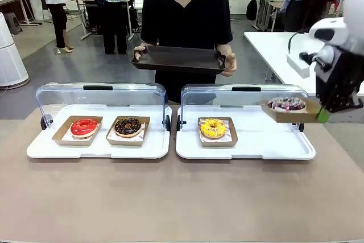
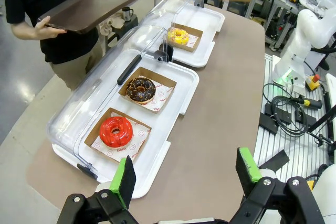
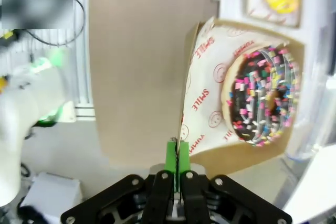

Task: Provide the desired donut to the person.
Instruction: Pick up and lift the Paper togo box containing the Donut pointed at by the person.

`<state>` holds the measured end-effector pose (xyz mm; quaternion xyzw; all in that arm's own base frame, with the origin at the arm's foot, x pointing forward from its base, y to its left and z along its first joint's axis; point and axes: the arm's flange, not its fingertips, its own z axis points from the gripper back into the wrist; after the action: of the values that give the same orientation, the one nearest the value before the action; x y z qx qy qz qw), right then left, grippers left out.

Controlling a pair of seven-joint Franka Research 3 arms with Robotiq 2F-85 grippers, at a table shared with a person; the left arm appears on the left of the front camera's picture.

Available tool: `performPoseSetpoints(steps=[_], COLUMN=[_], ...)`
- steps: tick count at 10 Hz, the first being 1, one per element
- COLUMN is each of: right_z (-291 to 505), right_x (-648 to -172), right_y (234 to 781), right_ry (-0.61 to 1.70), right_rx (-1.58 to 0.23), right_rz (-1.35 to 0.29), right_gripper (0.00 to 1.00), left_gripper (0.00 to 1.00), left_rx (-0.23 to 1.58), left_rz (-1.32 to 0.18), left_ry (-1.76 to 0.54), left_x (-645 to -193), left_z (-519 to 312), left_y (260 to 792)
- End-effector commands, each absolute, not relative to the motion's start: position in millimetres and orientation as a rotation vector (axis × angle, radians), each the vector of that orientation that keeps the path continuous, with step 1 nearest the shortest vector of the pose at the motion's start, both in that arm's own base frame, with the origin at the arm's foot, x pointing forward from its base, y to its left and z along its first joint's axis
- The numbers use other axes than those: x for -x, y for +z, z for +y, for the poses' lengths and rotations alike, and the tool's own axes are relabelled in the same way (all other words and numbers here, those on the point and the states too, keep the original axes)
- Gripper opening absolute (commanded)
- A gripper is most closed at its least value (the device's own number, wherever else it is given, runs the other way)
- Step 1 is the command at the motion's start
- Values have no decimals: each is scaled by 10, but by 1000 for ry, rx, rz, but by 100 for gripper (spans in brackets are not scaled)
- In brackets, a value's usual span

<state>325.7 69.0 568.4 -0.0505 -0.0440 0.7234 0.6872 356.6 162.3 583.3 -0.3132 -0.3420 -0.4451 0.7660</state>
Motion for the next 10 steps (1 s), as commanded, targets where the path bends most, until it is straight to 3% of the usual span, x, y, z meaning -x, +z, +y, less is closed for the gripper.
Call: performPoseSetpoints(steps=[1,5,10], right_z=[824,904,914], right_x=[-3347,-3756,-3882], right_y=[6031,6503,6451], right_ry=[1598,1567,1588], right_rx=[154,82,92], right_rz=[-78,-63,-74], right_gripper=[0,0,0], left_gripper=[100,100,100], left_rx=[690,690,690], left_rz=[-759,-759,-759], left_ry=[-972,-972,-972], left_x=[-3555,-3555,-3555], left_z=[1632,1632,1632], left_y=[5845,5845,5845])
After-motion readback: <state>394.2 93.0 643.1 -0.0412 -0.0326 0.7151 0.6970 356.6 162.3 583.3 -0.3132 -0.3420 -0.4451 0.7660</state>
